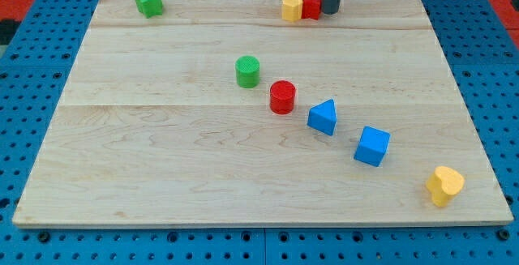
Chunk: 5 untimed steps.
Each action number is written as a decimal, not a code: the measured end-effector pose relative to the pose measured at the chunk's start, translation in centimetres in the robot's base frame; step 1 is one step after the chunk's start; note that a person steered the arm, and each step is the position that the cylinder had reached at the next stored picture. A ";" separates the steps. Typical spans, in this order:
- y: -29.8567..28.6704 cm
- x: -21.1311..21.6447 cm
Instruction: Nudge the red star and the yellow hexagon down a bit
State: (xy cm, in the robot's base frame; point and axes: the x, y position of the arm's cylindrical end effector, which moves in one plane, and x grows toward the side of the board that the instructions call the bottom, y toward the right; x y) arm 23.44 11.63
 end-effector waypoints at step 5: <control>3.5 -4.3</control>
State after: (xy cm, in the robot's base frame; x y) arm 19.13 15.10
